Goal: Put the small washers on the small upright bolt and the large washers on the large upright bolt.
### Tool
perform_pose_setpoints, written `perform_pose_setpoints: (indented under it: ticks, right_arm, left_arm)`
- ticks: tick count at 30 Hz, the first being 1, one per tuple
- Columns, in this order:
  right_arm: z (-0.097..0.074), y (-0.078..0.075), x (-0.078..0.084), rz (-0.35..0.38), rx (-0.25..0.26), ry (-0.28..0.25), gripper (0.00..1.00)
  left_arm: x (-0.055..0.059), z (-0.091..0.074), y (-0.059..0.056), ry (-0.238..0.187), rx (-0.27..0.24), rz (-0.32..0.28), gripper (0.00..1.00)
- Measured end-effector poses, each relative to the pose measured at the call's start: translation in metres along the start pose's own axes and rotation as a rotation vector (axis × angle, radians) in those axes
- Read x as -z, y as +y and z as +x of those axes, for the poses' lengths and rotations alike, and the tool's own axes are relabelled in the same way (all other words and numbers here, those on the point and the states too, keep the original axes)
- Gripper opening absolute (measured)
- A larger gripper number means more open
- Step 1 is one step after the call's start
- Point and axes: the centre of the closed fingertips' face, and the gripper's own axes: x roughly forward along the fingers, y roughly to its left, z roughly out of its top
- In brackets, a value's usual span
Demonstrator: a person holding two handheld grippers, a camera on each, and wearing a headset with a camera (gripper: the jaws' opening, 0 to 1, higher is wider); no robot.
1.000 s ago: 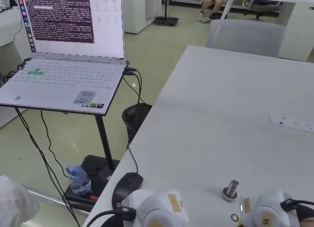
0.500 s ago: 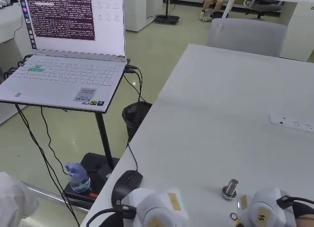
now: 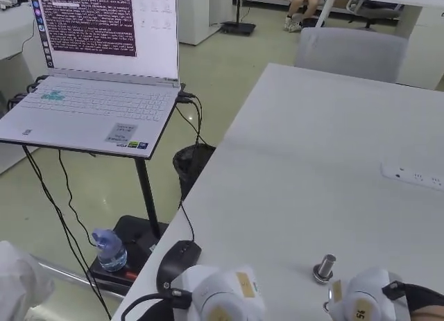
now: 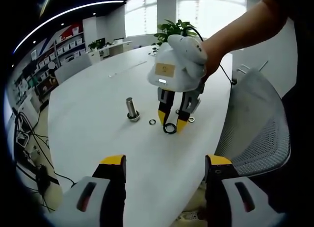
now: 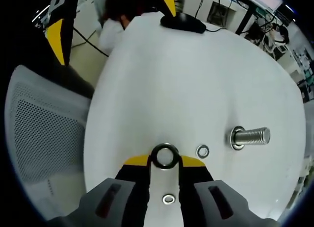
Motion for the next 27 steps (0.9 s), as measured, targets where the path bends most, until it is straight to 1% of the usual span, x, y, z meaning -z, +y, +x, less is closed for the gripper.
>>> perform_pose_setpoints:
  ticks: [4, 7, 11, 13, 22, 27]
  right_arm:
    - [0.000, -0.001, 0.000, 0.015, -0.007, -0.003, 0.21]
    - [-0.001, -0.003, 0.001, 0.044, -0.020, -0.013, 0.21]
    - [-0.005, -0.002, 0.006, 0.064, -0.031, -0.001, 0.21]
    - [-0.009, -0.002, 0.007, 0.076, -0.038, -0.005, 0.21]
    - [-0.029, -0.008, 0.014, 0.095, -0.031, 0.005, 0.21]
    - [-0.044, -0.012, 0.011, 0.098, -0.024, 0.007, 0.21]
  left_arm:
    - [-0.001, 0.000, 0.001, 0.005, -0.002, 0.005, 0.63]
    - [-0.001, 0.000, 0.000, 0.007, -0.002, 0.009, 0.63]
    - [-0.001, 0.000, -0.001, 0.007, -0.002, 0.008, 0.63]
    - [-0.001, 0.000, -0.002, 0.009, -0.003, 0.007, 0.63]
    - [-0.003, -0.001, -0.002, 0.003, -0.012, 0.008, 0.63]
    - [-0.002, -0.001, -0.003, 0.002, -0.015, 0.003, 0.65]
